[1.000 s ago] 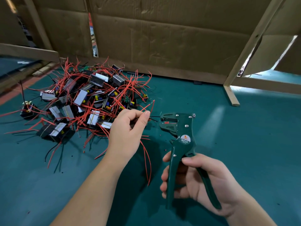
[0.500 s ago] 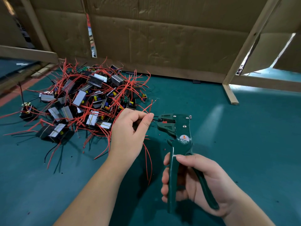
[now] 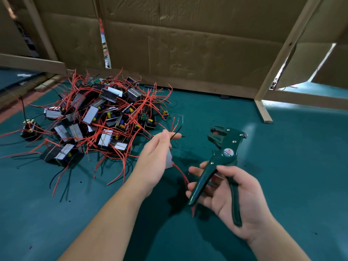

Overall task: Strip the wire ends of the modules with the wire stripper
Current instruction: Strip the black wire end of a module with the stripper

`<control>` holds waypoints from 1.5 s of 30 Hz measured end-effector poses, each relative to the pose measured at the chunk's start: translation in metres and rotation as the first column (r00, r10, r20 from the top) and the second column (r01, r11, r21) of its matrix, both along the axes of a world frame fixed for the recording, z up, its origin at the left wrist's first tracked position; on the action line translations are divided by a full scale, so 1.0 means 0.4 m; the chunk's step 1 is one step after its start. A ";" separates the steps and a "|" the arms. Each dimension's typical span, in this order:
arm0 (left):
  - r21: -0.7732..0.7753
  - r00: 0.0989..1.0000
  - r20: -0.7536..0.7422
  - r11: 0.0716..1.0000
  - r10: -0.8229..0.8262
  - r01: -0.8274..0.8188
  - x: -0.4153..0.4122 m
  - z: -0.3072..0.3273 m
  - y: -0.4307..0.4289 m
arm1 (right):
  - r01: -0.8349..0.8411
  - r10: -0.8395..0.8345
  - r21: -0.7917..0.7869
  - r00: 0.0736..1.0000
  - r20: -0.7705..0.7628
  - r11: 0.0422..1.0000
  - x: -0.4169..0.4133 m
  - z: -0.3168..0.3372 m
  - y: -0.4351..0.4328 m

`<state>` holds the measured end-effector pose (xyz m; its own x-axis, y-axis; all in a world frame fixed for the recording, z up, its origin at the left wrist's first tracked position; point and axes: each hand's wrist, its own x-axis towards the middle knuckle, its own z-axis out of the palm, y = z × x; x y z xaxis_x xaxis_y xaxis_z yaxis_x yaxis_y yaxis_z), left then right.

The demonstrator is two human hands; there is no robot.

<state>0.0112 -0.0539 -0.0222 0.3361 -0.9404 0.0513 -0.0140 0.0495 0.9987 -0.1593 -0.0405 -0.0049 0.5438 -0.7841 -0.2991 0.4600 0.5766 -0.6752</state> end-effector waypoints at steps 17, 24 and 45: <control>-0.121 0.808 0.550 0.977 0.212 -0.174 0.039 -0.038 -0.013 | 0.413 -0.593 -0.434 0.648 -0.477 0.801 -0.117 0.000 -0.081; -0.072 0.512 0.841 0.975 0.173 -0.210 0.025 -0.032 -0.030 | 0.385 -0.611 -0.476 0.543 -0.576 0.791 -0.140 0.011 -0.082; -0.218 0.964 0.246 0.964 -0.097 0.152 0.005 -0.001 -0.001 | -0.127 0.105 -0.113 0.978 -0.182 0.986 -0.045 0.005 -0.013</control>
